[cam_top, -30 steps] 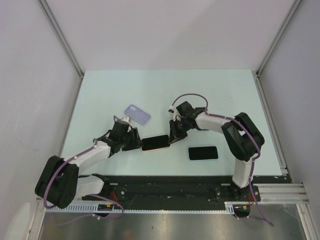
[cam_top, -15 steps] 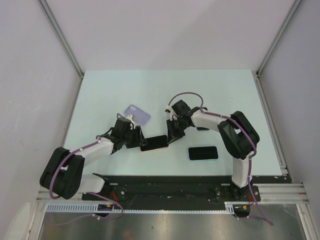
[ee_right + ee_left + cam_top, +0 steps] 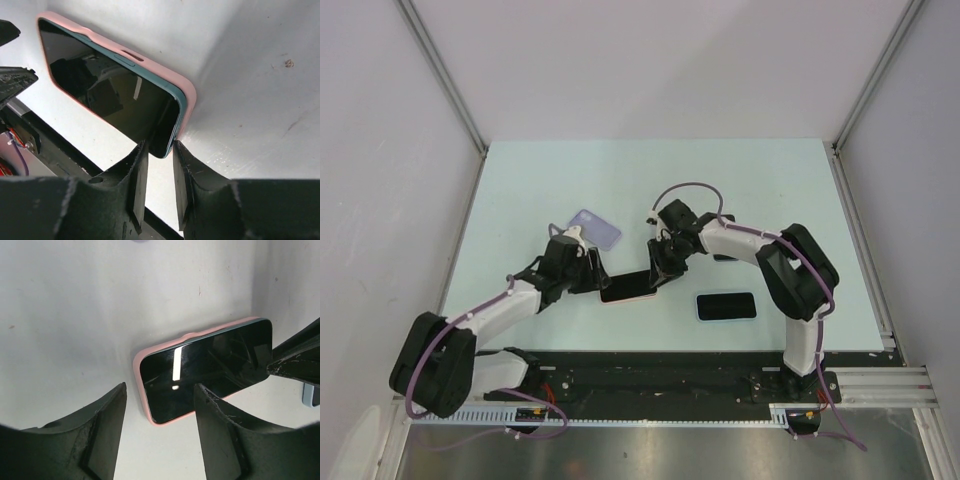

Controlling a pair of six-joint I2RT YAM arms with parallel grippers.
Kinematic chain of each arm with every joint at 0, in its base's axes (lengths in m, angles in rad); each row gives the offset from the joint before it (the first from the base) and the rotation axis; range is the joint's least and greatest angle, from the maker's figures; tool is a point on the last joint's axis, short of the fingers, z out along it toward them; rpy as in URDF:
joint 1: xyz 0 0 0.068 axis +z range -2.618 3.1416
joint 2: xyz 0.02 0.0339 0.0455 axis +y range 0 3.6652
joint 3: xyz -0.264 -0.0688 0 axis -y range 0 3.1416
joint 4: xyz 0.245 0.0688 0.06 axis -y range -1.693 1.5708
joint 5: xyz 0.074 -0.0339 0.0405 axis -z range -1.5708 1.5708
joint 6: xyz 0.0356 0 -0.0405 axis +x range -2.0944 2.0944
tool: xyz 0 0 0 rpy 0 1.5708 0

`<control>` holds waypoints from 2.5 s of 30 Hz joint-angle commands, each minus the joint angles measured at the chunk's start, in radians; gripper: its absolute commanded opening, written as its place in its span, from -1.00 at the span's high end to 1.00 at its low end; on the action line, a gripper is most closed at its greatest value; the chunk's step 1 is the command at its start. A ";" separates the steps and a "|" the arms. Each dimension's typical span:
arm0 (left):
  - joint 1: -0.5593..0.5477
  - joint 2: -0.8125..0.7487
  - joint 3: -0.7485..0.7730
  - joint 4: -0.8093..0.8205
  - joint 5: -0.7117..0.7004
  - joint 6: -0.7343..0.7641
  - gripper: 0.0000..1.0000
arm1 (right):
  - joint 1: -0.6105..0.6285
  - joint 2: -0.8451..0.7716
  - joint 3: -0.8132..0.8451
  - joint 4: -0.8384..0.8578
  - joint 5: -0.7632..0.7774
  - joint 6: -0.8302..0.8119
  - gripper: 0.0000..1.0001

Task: Put the phone into the phone case

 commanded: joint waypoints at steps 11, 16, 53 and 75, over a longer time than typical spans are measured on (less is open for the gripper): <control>-0.027 -0.108 0.068 -0.025 -0.040 0.052 0.51 | -0.052 -0.092 0.006 0.090 -0.166 0.077 -0.07; -0.053 -0.053 0.092 -0.005 -0.018 0.059 0.95 | -0.057 -0.061 0.001 0.070 -0.150 0.070 -0.05; -0.192 0.309 0.223 0.015 0.095 0.062 1.00 | 0.015 0.152 -0.025 -0.022 0.056 -0.002 0.41; -0.205 0.349 0.207 0.017 0.107 0.043 1.00 | 0.080 0.219 -0.019 -0.077 0.369 -0.040 0.49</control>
